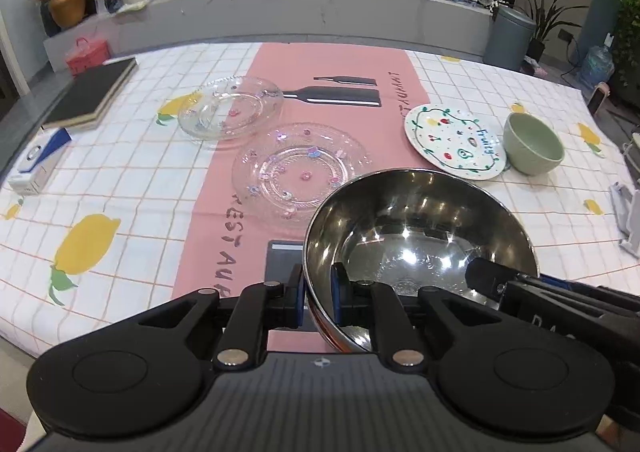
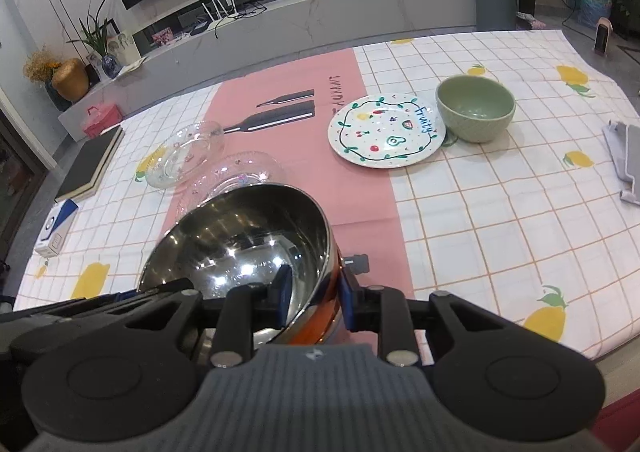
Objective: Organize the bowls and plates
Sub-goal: 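Lower the steel bowl into the orange bowl with both tools, then open both tools and release the steel bowl rim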
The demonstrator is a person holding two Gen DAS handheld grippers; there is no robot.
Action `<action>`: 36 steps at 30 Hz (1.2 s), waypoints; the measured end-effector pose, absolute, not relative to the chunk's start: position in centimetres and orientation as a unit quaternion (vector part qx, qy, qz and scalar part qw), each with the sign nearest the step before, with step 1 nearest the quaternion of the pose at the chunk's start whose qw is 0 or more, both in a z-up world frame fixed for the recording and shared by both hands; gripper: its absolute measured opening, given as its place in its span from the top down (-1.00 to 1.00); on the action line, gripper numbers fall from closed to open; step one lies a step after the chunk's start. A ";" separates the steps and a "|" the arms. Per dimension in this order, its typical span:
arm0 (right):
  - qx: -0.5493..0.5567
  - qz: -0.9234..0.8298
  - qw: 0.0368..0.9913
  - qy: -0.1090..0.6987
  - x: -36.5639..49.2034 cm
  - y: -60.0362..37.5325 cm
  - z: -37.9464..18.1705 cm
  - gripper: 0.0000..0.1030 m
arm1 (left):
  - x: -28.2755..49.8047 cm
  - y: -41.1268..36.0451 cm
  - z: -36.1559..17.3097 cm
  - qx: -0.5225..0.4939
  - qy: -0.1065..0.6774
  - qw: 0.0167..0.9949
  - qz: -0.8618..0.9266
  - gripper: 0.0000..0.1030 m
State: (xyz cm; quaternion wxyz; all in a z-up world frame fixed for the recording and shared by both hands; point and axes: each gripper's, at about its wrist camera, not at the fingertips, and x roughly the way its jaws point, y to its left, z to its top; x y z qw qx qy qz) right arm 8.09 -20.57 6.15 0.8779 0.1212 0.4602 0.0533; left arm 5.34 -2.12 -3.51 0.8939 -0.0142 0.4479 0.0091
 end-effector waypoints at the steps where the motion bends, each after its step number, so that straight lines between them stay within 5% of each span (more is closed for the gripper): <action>1: 0.122 0.051 0.879 0.459 8.1 -20.5 6.1 0.52 | 5.4 -2.1 -3.6 -0.016 0.448 0.894 0.010 0.73; 16: 0.124 0.041 0.879 0.459 8.2 -20.6 5.2 0.48 | 5.7 -1.9 -4.9 -0.006 0.462 0.887 0.024 0.70; 18: 0.132 0.041 0.887 0.440 7.8 -21.0 6.0 0.19 | 5.4 -1.8 -4.5 -0.012 0.453 0.891 0.014 0.46; 21: 0.131 0.035 0.898 0.418 7.5 -21.4 7.0 0.14 | 5.2 -1.9 -3.9 -0.014 0.440 0.898 0.003 0.17; 22: 0.128 0.033 0.899 0.417 7.5 -21.5 7.1 0.17 | 5.2 -1.9 -3.8 -0.013 0.440 0.898 0.004 0.12; 25: 0.131 0.036 0.891 0.434 7.9 -21.7 6.3 0.71 | 5.6 -1.8 -4.1 -0.016 0.451 0.893 0.006 0.02; 36: 0.133 0.031 0.881 0.454 8.5 -21.7 5.1 0.77 | 6.3 -1.4 -5.4 -0.023 0.488 0.873 0.006 0.02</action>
